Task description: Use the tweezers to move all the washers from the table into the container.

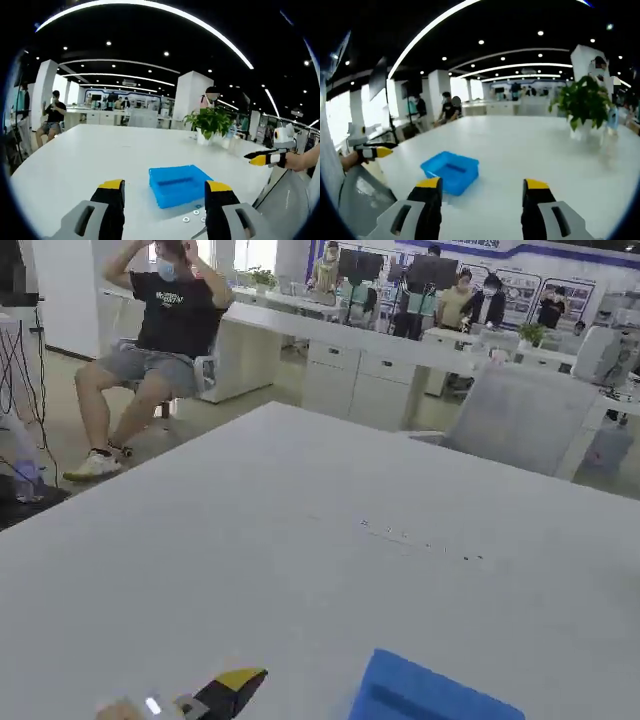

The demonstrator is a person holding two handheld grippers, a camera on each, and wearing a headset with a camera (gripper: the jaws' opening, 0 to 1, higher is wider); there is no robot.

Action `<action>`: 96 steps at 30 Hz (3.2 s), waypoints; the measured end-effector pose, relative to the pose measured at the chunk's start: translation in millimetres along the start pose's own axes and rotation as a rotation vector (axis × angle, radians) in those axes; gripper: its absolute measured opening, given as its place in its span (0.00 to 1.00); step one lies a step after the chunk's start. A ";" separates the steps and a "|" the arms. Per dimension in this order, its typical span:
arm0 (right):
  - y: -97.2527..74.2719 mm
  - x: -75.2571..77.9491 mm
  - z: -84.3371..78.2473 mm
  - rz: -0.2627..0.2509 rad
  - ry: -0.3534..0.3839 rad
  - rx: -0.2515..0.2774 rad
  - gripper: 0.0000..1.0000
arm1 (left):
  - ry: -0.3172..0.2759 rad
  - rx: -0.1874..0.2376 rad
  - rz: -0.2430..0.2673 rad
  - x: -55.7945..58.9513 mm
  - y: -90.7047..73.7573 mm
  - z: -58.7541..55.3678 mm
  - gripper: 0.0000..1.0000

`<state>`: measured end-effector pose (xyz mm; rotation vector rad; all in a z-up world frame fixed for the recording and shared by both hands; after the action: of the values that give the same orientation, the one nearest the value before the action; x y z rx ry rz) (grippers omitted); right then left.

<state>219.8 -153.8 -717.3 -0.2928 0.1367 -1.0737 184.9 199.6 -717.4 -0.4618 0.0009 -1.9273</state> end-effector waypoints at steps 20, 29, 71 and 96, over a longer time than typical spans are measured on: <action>-6.1 12.8 10.4 -0.082 -0.012 0.073 0.60 | -0.009 -0.031 -0.019 -3.0 2.2 -7.4 0.56; -3.1 4.8 7.9 -0.060 -0.022 0.052 0.59 | -0.003 -0.027 -0.008 -3.7 2.3 -7.2 0.59; -6.0 16.3 5.7 -0.172 -0.115 -0.004 0.93 | 0.098 0.141 0.144 -15.2 -10.3 16.8 0.95; 57.0 -89.7 -5.3 0.375 -0.142 -0.172 0.37 | -0.026 -0.239 -0.239 1.3 10.8 -6.2 0.35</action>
<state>224.2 -50.4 -742.4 -0.4767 0.1499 -0.6680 192.2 192.8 -725.1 -0.6709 0.1676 -2.1663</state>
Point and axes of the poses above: the centre of the closed fingertips' face, and the gripper's own axes: y roughly forward along the fingers, x roughly to its right, z roughly out of its top, the point moved 5 cm from there along -y, roughly backward along the fingers, and after that the axes turned 9 degrees about -y, right-handed, at the moved point
